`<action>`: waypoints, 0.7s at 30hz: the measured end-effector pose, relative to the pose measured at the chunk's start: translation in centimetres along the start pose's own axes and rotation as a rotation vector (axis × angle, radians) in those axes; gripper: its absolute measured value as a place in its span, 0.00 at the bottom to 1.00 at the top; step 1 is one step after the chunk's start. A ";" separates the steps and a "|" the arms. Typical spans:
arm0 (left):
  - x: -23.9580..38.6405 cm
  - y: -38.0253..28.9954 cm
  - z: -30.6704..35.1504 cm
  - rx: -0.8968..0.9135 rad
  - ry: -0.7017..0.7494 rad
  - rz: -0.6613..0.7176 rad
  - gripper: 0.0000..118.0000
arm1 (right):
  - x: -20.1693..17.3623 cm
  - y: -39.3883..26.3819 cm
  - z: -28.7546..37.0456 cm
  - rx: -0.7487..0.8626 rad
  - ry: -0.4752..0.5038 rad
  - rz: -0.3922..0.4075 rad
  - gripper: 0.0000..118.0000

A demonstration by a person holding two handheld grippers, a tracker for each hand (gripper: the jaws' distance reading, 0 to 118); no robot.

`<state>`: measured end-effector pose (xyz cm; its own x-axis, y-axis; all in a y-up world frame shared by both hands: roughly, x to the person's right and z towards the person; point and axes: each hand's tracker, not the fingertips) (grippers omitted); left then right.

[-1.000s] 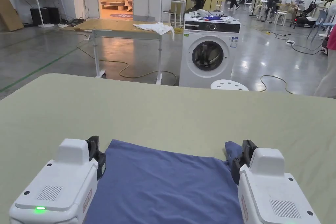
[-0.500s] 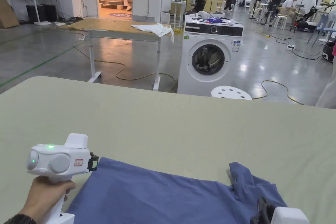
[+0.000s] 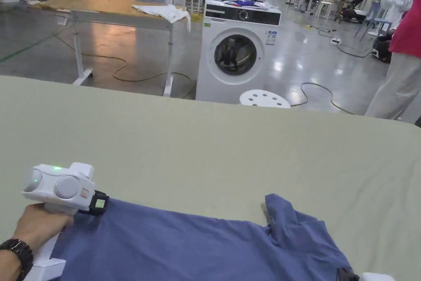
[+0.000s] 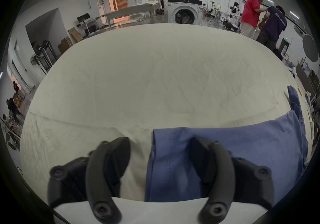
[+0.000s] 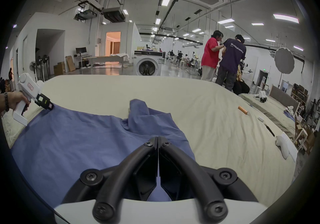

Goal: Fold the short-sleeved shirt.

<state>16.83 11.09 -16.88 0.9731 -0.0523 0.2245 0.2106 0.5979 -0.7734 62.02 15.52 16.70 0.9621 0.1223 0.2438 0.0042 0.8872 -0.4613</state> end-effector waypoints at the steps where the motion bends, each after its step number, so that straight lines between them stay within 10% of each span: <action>1: 0.4 -0.1 0.2 0.027 -0.014 -0.017 0.28 | 0.8 0.5 -1.1 -0.031 0.004 -0.012 0.02; 2: 0.7 -0.3 0.4 0.036 -0.043 -0.018 0.06 | 1.5 1.0 -2.2 -0.060 0.002 -0.026 0.12; 5: 1.3 -0.8 1.1 0.034 -0.063 -0.001 0.00 | 4.4 3.2 -6.8 -0.193 0.019 -0.053 0.42; 11: 0.5 -1.2 4.4 0.094 -0.086 0.044 0.00 | 7.7 5.2 -15.8 -0.398 0.076 -0.083 0.45; 18: 0.3 -2.0 7.8 0.152 -0.089 0.030 0.00 | 6.3 3.4 -18.6 -0.500 0.106 -0.042 0.43; 21: 0.3 -2.2 8.2 0.157 -0.080 0.020 0.00 | 5.3 3.8 -18.3 -0.509 0.104 -0.042 0.10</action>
<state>15.89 16.31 -10.29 0.9650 0.0210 0.2615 0.1680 0.7159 -0.6776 72.08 11.40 0.60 0.9802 0.0233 0.1965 0.1503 0.5584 -0.8159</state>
